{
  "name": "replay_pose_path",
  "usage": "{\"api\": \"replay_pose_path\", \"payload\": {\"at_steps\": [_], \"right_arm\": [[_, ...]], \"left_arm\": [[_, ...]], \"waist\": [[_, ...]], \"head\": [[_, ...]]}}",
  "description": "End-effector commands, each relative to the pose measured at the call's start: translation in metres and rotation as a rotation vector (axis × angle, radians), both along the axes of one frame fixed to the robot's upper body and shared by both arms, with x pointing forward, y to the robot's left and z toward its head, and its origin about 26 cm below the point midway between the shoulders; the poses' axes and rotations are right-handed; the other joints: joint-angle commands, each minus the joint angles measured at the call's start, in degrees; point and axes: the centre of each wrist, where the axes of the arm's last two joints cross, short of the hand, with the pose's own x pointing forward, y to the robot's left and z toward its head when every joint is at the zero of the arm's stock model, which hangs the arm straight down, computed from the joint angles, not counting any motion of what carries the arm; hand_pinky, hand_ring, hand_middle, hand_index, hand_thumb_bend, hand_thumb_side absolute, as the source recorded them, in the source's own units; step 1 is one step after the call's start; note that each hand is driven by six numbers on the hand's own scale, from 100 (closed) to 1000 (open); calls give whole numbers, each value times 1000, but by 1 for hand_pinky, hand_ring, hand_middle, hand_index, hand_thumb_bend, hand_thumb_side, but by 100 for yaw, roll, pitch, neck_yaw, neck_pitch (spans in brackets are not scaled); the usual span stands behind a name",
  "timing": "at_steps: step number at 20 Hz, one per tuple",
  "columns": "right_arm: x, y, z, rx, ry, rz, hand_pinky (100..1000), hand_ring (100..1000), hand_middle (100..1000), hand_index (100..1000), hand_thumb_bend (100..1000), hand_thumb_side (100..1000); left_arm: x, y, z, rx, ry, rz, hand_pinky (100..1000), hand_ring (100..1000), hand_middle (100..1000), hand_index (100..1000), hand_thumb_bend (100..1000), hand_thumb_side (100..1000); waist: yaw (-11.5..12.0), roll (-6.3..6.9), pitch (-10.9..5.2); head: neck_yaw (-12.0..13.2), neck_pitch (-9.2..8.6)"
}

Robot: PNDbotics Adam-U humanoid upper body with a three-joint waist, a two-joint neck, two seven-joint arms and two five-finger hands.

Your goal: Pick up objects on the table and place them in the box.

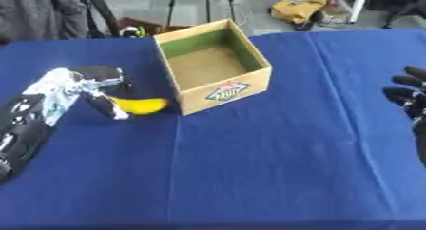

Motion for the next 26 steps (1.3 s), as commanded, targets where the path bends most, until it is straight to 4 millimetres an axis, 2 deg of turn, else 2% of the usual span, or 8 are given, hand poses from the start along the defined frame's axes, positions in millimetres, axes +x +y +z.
{"api": "replay_pose_path", "payload": {"at_steps": [1,3,9,11,16,26], "right_arm": [[1,-3,7,-6,-21,-3,818,672,674,802,100,915],[1,-3,7,-6,-22,-3,818,672,674,802,100,915],[1,-3,7,-6,-22,-4,818,672,674,802,100,914],[1,-3,7,-6,-22,-4,818,672,674,802,100,914],[1,-3,7,-7,-22,-6,818,672,674,802,100,914],[1,-4,7,-7,-22,-7,817,672,674,802,100,913]], "left_arm": [[3,7,10,10,-36,6,682,586,566,700,521,440],[2,7,8,10,-33,5,682,584,564,698,517,439],[3,8,8,-7,-39,10,669,560,531,655,418,402],[2,9,8,-15,-36,13,657,533,499,611,314,374],[2,12,11,-51,-29,22,639,502,461,557,180,358],[1,16,34,-93,-39,9,635,494,450,541,160,360]], "waist": [[-1,-15,-61],[-3,-15,-60],[-2,-15,-61],[-1,-14,-62],[-2,-13,-61],[5,-10,-75]], "head": [[3,15],[5,17],[7,14],[7,17],[6,19],[2,9]]}}
